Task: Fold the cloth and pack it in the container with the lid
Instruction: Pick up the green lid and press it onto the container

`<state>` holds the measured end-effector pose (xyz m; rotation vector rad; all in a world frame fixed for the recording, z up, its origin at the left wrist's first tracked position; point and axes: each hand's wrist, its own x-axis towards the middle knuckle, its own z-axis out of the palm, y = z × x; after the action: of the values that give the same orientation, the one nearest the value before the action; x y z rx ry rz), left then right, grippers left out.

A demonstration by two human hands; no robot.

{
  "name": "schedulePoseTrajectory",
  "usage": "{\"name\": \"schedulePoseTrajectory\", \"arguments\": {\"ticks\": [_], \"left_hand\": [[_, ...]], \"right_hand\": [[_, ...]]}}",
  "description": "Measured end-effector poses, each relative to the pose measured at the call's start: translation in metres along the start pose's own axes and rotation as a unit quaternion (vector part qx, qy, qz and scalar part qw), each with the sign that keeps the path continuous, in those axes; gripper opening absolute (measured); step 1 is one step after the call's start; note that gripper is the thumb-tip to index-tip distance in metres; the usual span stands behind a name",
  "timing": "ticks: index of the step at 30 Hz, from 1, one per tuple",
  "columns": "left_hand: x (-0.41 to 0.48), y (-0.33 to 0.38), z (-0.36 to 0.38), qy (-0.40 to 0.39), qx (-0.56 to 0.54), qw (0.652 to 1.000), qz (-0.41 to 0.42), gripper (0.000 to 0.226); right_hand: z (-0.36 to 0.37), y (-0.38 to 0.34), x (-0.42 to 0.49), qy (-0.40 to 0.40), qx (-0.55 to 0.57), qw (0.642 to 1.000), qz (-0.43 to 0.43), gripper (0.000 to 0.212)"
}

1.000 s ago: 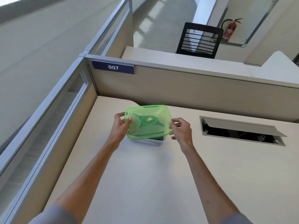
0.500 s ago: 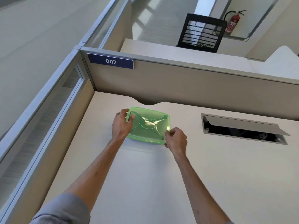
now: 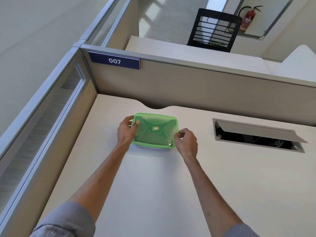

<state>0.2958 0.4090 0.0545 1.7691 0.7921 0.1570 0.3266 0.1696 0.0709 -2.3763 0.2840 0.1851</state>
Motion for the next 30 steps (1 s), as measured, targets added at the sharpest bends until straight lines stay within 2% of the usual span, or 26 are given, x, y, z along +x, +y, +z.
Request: {"name": "schedulePoseTrajectory", "arguments": {"ticks": [5,9,12,16,20,24,30], "left_hand": [[0.002,-0.001,0.003,0.003,-0.005,1.0,-0.02,0.056],[0.003,0.002,-0.001,-0.033,0.011,0.998,-0.044,0.055],[0.006,0.006,-0.004,-0.029,0.021,0.997,-0.07,0.054],[0.015,0.008,-0.004,0.001,0.054,0.997,-0.061,0.061],[0.028,0.009,-0.002,0.002,0.096,0.994,-0.056,0.067],[0.039,0.016,0.003,-0.007,0.119,0.991,-0.062,0.054],[0.055,0.005,0.01,-0.017,0.058,0.993,-0.099,0.049]], "right_hand": [[0.002,-0.002,0.007,-0.021,0.015,1.0,0.001,0.02],[-0.003,0.005,0.012,-0.047,0.01,0.998,0.03,0.019],[-0.01,0.008,0.02,-0.064,0.007,0.996,0.062,0.032],[-0.017,0.0,0.036,-0.017,0.01,0.998,0.063,0.036],[-0.009,-0.014,0.053,-0.027,0.06,0.997,0.048,0.031],[-0.001,-0.02,0.07,-0.046,0.126,0.986,0.095,0.022],[0.011,-0.009,0.088,-0.076,0.254,0.947,0.18,0.019]]}}
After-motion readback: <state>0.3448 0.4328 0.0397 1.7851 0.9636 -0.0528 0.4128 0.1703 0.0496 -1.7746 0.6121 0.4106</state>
